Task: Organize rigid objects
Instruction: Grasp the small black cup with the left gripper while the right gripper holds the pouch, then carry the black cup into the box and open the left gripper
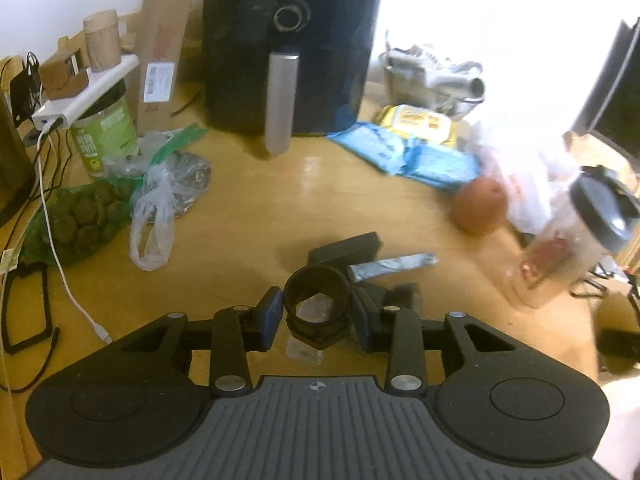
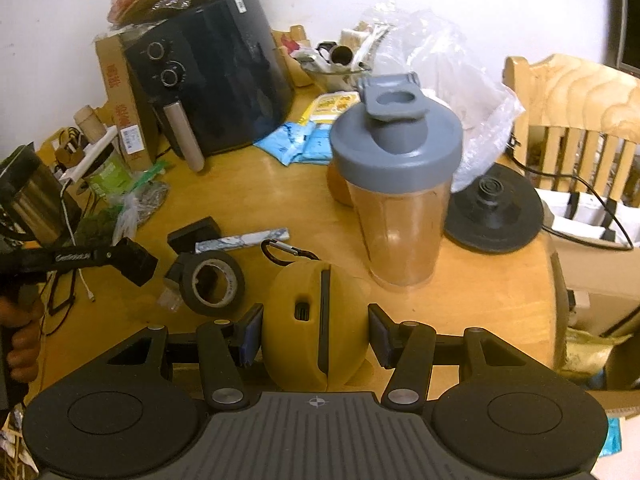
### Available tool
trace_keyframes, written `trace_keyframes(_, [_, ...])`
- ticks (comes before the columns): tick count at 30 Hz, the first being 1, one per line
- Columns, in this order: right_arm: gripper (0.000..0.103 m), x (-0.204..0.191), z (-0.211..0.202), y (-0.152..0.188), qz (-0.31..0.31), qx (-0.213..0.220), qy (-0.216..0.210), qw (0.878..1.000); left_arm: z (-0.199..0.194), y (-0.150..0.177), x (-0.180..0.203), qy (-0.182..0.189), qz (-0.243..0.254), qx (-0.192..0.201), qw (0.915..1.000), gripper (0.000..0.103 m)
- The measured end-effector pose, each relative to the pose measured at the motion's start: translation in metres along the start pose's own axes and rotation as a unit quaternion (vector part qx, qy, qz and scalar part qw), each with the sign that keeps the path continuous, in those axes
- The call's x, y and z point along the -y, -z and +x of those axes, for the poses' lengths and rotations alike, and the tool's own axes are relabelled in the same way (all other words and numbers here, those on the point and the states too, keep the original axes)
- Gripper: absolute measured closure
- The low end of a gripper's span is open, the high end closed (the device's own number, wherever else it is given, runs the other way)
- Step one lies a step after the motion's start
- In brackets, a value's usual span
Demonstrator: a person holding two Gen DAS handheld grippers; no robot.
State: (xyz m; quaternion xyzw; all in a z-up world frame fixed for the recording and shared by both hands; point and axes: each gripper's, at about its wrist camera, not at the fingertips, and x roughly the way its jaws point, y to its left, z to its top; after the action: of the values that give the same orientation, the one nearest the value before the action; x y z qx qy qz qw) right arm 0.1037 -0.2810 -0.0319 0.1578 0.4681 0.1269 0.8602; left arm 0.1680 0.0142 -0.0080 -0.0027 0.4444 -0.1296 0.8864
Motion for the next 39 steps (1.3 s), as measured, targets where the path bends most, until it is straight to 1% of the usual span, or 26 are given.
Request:
trace_keyframes(3, [0.046,-0.002,0.000,-0.005,-0.006,0.002,-0.010,1.000,-0.014,0.004,0.005,0.012,0.002,0.006,0.9999,0.066])
trace_keyframes(7, [0.046,-0.006,-0.001,-0.012,-0.017,0.008,-0.025,1.000,-0.032,0.011,0.012,0.018,0.009,0.014,0.9997,0.066])
trace_keyframes(10, [0.046,-0.010,-0.002,-0.014,-0.026,0.010,-0.036,0.999,-0.045,0.017,0.017,0.023,0.004,0.017,0.9996,0.066])
trace_keyframes(20, [0.046,-0.019,-0.007,-0.001,-0.058,-0.008,-0.072,0.996,-0.074,0.042,0.033,0.037,-0.008,0.012,0.9992,0.066])
trace_keyframes(34, [0.046,-0.020,-0.014,0.022,-0.066,-0.029,-0.100,0.992,-0.085,0.078,0.054,0.050,-0.008,-0.010,0.9987,0.066])
trace_keyframes(39, [0.046,-0.021,-0.017,0.028,-0.070,-0.037,-0.103,0.992,-0.080,0.086,0.060,0.047,0.005,-0.021,0.9987,0.066])
